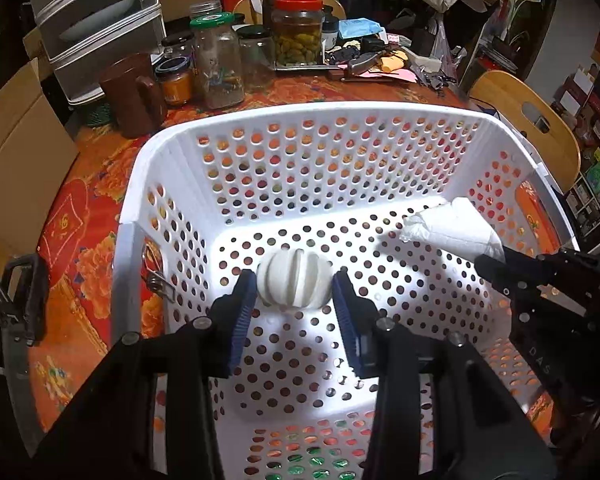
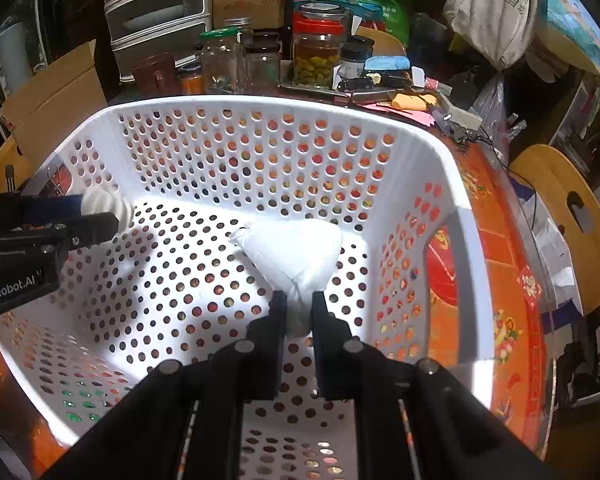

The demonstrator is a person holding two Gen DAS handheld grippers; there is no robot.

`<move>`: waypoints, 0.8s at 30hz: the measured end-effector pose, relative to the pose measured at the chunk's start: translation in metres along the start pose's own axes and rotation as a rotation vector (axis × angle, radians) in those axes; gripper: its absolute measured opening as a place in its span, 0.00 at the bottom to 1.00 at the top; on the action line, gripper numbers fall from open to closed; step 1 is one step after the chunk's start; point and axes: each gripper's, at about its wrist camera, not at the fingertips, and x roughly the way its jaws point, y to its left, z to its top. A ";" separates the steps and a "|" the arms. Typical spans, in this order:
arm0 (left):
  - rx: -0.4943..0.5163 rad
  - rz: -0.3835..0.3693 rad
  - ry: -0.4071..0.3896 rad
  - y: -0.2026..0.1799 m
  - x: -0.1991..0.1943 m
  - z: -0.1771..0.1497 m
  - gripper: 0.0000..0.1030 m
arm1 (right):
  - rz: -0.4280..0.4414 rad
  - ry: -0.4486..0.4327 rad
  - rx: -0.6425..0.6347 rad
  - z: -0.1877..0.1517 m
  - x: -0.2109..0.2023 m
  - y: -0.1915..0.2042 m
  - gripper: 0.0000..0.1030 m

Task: Organize soft objects
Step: 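Carry the cloth bundle and ribbed ball into the white basket and release both, then withdraw both tools from the basket back toward the remaining items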

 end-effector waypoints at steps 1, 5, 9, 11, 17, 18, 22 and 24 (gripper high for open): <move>0.001 -0.006 -0.006 -0.001 -0.002 -0.001 0.40 | 0.007 -0.002 0.004 0.000 -0.001 0.000 0.11; 0.005 -0.033 -0.015 -0.004 -0.008 -0.002 0.50 | 0.013 -0.019 0.010 -0.003 -0.005 0.000 0.17; 0.011 -0.020 -0.068 -0.009 -0.025 -0.005 0.72 | 0.016 -0.050 0.015 -0.005 -0.015 0.001 0.30; 0.016 -0.037 -0.106 -0.011 -0.039 -0.009 0.81 | 0.026 -0.070 0.016 -0.007 -0.023 0.001 0.42; 0.033 -0.011 -0.234 -0.012 -0.090 -0.027 1.00 | 0.006 -0.159 0.017 -0.015 -0.055 0.002 0.84; 0.030 -0.012 -0.247 -0.011 -0.097 -0.031 1.00 | 0.009 -0.173 0.022 -0.017 -0.061 0.001 0.86; 0.028 0.000 -0.304 -0.009 -0.125 -0.051 1.00 | -0.025 -0.233 0.024 -0.028 -0.083 0.000 0.97; 0.032 0.003 -0.325 -0.010 -0.136 -0.060 1.00 | -0.024 -0.258 0.026 -0.036 -0.094 0.000 0.98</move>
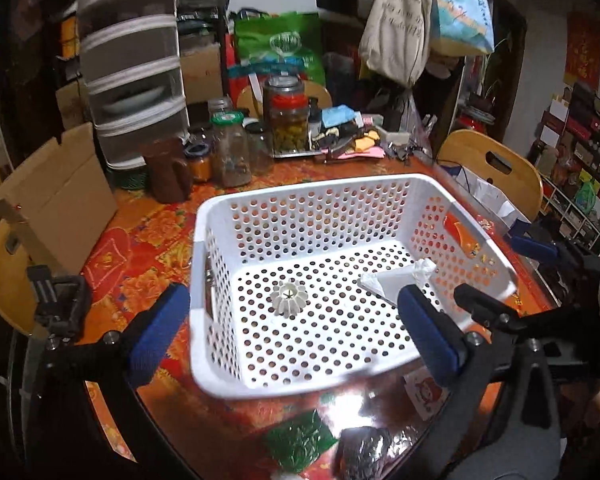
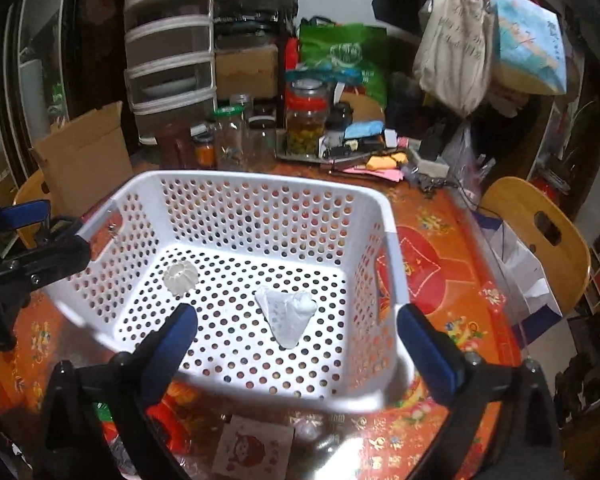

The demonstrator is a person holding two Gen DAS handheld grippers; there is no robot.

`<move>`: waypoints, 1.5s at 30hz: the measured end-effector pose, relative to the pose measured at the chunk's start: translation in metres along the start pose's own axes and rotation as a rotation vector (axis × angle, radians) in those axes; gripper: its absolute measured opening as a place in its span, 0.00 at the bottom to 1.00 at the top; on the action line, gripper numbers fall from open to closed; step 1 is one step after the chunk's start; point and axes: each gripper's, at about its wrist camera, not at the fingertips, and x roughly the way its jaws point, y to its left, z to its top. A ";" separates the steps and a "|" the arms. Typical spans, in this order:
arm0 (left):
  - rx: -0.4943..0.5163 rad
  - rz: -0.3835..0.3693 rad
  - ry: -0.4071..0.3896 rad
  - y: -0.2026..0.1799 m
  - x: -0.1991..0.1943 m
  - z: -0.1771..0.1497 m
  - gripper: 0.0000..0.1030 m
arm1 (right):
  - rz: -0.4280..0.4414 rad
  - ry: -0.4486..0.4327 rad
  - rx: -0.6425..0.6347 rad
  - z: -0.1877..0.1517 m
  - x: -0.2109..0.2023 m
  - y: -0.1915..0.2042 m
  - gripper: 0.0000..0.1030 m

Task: Organize soft objects
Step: 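Withdraw both tools from the basket back toward the remaining items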

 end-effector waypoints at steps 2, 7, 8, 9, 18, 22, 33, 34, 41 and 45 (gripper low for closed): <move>0.010 -0.005 -0.016 -0.002 -0.016 -0.007 1.00 | -0.001 -0.017 0.001 -0.004 -0.009 -0.001 0.98; 0.048 0.031 -0.071 -0.008 -0.054 -0.031 1.00 | -0.011 -0.077 0.003 -0.016 -0.037 -0.001 0.98; 0.052 0.036 -0.079 -0.008 -0.060 -0.036 1.00 | -0.012 -0.084 0.005 -0.019 -0.041 -0.002 0.98; 0.054 0.039 -0.084 -0.008 -0.068 -0.043 1.00 | -0.016 -0.096 0.008 -0.023 -0.048 -0.002 0.98; 0.015 0.024 -0.097 0.001 -0.101 -0.103 1.00 | -0.037 -0.132 0.015 -0.064 -0.079 0.002 0.98; 0.004 0.027 -0.086 0.004 -0.101 -0.129 1.00 | -0.044 -0.122 0.018 -0.083 -0.081 0.004 0.98; -0.048 0.020 -0.029 0.022 -0.086 -0.178 1.00 | -0.027 -0.052 0.025 -0.124 -0.065 0.010 0.98; -0.050 0.018 -0.018 0.023 -0.082 -0.181 1.00 | -0.020 -0.044 0.028 -0.129 -0.063 0.010 0.98; -0.074 0.023 0.051 0.035 -0.050 -0.205 1.00 | 0.023 0.065 0.095 -0.165 -0.034 -0.002 0.98; -0.077 0.017 0.071 0.036 -0.035 -0.211 1.00 | 0.065 0.085 0.117 -0.177 -0.024 -0.004 0.98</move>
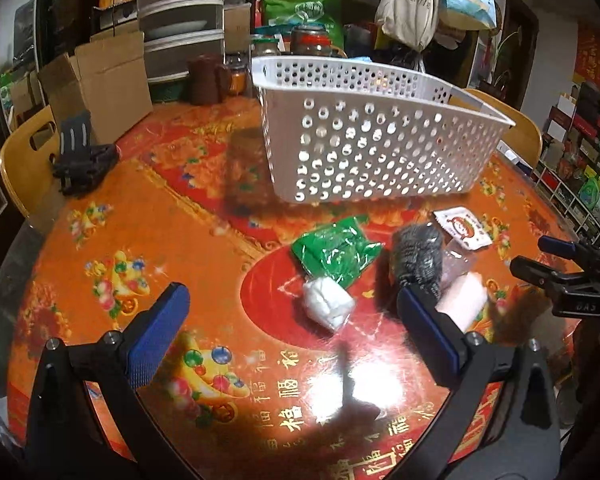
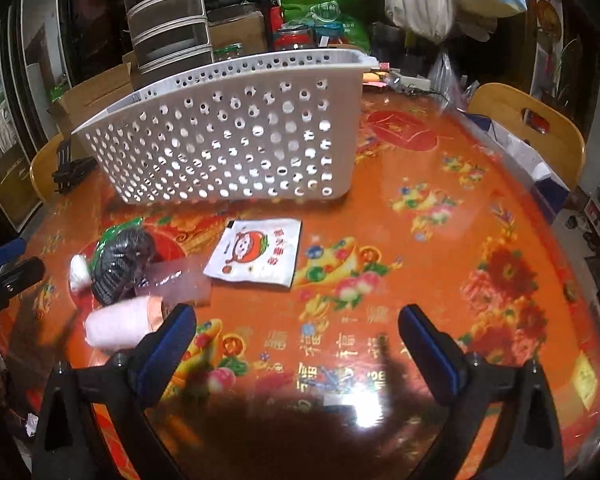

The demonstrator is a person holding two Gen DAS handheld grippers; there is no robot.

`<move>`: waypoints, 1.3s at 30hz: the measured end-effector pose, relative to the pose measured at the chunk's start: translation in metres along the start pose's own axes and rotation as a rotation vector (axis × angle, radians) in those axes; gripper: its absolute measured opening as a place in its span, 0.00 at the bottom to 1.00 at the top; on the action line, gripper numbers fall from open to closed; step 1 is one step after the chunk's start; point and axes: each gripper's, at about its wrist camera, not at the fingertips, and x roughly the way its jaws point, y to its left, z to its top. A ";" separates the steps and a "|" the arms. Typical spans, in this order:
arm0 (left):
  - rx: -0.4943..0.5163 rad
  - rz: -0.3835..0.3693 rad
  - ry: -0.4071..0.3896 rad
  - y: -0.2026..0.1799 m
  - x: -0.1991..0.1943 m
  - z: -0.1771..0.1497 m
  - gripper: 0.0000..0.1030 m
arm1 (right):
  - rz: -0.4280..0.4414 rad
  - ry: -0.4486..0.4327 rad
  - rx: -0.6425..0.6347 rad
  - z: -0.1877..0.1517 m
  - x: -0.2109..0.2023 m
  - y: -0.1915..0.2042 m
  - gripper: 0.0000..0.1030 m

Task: Organize soft objects
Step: 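Withdraw both tools from the basket back toward the remaining items, then grasp the tomato-print card with the right tool while the left tool grasps the white tissue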

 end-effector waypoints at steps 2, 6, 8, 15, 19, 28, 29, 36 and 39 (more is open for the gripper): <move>0.004 -0.010 0.016 -0.002 0.008 -0.002 1.00 | 0.013 0.002 -0.008 -0.001 0.003 0.003 0.97; 0.012 -0.025 0.035 -0.004 0.021 -0.003 0.96 | 0.019 0.019 -0.015 0.003 0.012 0.007 0.83; 0.012 -0.032 0.043 -0.004 0.026 -0.004 0.94 | 0.021 0.033 -0.019 0.008 0.020 0.009 0.80; 0.008 -0.052 0.056 -0.005 0.037 0.000 0.89 | 0.028 0.064 -0.024 0.032 0.043 0.015 0.72; 0.011 -0.056 0.074 -0.005 0.045 0.000 0.87 | 0.009 0.082 -0.036 0.038 0.053 0.019 0.70; 0.024 -0.060 0.090 -0.010 0.053 0.001 0.87 | -0.025 0.093 -0.115 0.040 0.062 0.031 0.64; 0.026 -0.059 0.091 -0.010 0.053 0.001 0.87 | -0.020 0.091 -0.120 0.039 0.061 0.031 0.57; 0.028 -0.065 0.098 -0.012 0.054 0.001 0.81 | 0.016 0.076 -0.127 0.036 0.053 0.037 0.26; 0.035 -0.068 0.108 -0.013 0.056 0.001 0.72 | 0.028 0.070 -0.111 0.035 0.048 0.034 0.16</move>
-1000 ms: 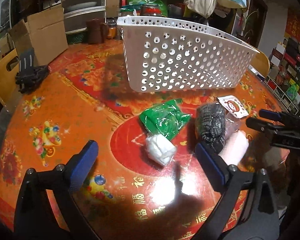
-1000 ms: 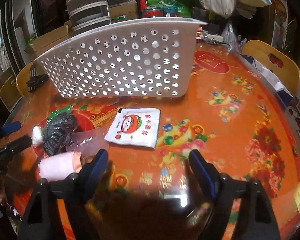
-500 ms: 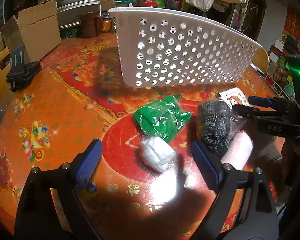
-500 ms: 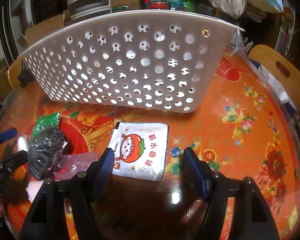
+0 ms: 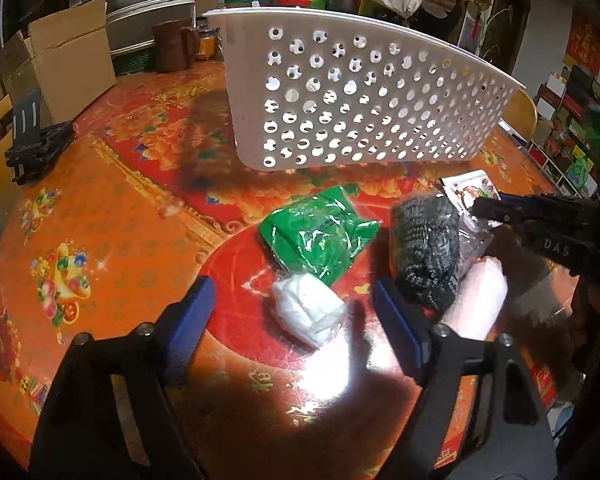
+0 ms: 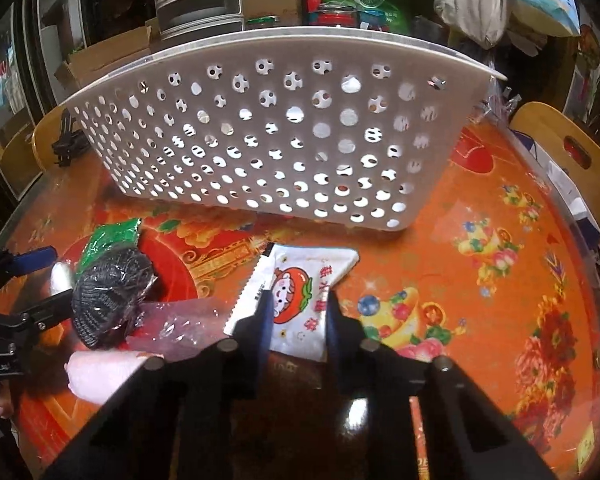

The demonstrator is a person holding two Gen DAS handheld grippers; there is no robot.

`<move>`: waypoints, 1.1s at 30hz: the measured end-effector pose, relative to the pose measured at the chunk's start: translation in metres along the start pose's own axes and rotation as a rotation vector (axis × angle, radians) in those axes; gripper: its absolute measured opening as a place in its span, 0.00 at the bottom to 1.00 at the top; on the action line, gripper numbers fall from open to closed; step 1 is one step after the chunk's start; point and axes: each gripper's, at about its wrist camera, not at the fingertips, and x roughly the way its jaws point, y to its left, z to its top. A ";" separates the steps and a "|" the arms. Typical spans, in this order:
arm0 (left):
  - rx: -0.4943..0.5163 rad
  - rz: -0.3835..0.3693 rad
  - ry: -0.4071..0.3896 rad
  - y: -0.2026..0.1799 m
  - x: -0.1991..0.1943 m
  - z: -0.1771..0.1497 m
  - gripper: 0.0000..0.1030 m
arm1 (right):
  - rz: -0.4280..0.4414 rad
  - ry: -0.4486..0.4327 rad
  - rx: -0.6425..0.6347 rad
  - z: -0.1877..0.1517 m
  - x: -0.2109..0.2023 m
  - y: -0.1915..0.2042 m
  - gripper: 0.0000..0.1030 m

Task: Organize soft objects
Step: 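Grasp the tomato-print card with the right tool while the left tool grasps the white tissue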

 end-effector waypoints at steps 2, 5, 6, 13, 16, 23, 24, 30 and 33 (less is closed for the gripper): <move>0.008 0.008 0.001 -0.001 0.001 0.000 0.66 | 0.013 -0.011 0.013 -0.001 -0.003 -0.004 0.09; 0.023 0.017 -0.002 -0.004 0.002 -0.001 0.56 | 0.016 -0.026 0.010 -0.003 -0.008 -0.006 0.08; 0.026 0.019 -0.005 -0.005 0.002 -0.001 0.49 | 0.015 -0.032 0.008 -0.003 -0.009 -0.006 0.07; 0.023 0.003 -0.031 -0.005 -0.005 -0.003 0.35 | 0.014 -0.065 0.021 -0.004 -0.016 -0.010 0.07; 0.001 -0.014 -0.078 0.001 -0.014 -0.004 0.35 | 0.015 -0.088 0.029 -0.005 -0.020 -0.010 0.06; 0.010 -0.025 -0.126 0.000 -0.024 -0.008 0.35 | 0.028 -0.117 0.029 -0.005 -0.026 -0.011 0.05; 0.004 -0.029 -0.130 0.001 -0.025 -0.008 0.35 | 0.036 -0.120 0.030 -0.005 -0.027 -0.012 0.05; 0.020 -0.017 -0.172 -0.002 -0.033 -0.009 0.35 | 0.050 -0.137 0.043 -0.007 -0.031 -0.015 0.05; 0.022 -0.020 -0.179 -0.003 -0.037 -0.007 0.35 | 0.073 -0.147 0.051 -0.010 -0.037 -0.016 0.05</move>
